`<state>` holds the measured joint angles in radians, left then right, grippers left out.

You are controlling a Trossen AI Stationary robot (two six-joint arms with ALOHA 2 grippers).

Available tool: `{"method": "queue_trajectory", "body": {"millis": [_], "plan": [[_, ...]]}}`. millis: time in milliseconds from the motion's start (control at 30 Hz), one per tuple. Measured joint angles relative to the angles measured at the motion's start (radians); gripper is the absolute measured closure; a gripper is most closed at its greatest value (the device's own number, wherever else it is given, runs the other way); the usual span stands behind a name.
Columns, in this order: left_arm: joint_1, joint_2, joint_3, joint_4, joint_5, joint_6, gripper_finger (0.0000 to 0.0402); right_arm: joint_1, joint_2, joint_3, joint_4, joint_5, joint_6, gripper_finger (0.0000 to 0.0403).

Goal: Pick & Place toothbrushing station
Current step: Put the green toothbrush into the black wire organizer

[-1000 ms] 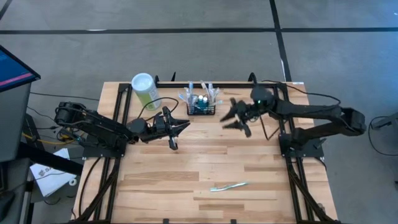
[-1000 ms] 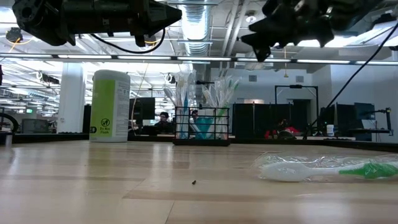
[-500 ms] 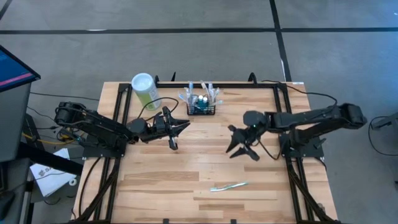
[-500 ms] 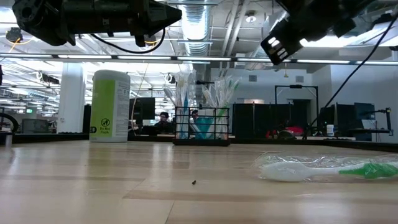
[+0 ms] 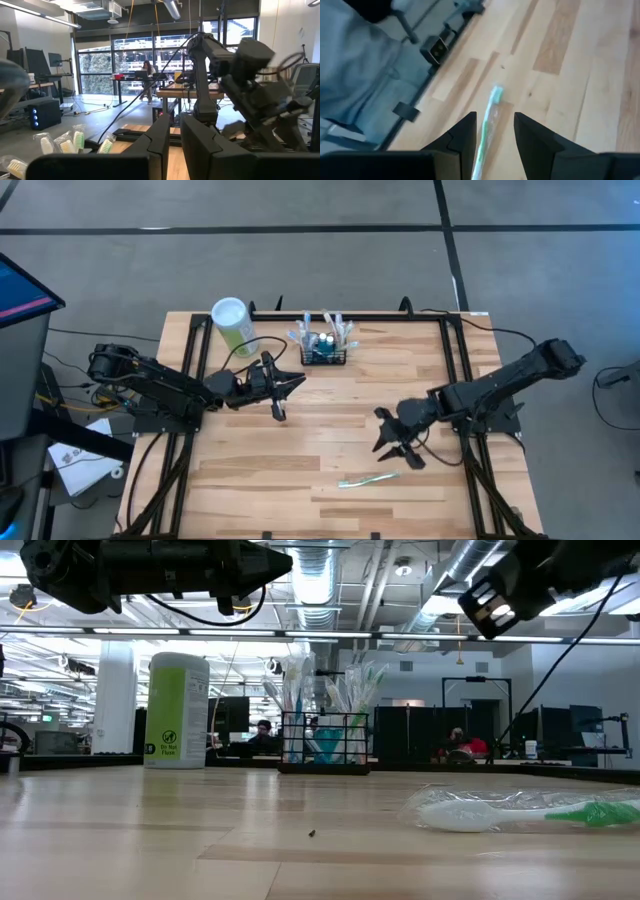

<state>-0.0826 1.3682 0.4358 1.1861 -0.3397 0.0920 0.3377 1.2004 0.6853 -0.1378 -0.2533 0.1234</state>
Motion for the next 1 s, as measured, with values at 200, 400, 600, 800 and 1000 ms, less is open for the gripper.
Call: {"method": "queue_trajectory", "body": {"millis": [200, 400, 600, 800, 1000], "plan": [[0.000, 0.000, 0.000, 0.000, 0.000, 0.000, 0.0363, 0.091, 0.100, -0.001, 0.039, 0.077, 0.051, 0.0280], [0.000, 0.000, 0.000, 0.000, 0.000, 0.000, 0.0363, 0.133, 0.224, 0.000, 0.177, 0.077, 0.071, 0.0280], [0.000, 0.000, 0.000, 0.000, 0.000, 0.000, 0.0363, 0.133, 0.334, -0.001, 0.257, 0.076, 0.104, 0.0282], [0.000, 0.000, 0.000, 0.000, 0.000, 0.000, 0.0363, 0.134, 0.451, 0.043, 0.276, 0.075, 0.105, 0.0282], [0.000, 0.000, -0.001, -0.001, 0.000, 0.000, 0.0363, 0.138, 0.523, 0.096, 0.270, 0.071, 0.090, 0.0282]]}}
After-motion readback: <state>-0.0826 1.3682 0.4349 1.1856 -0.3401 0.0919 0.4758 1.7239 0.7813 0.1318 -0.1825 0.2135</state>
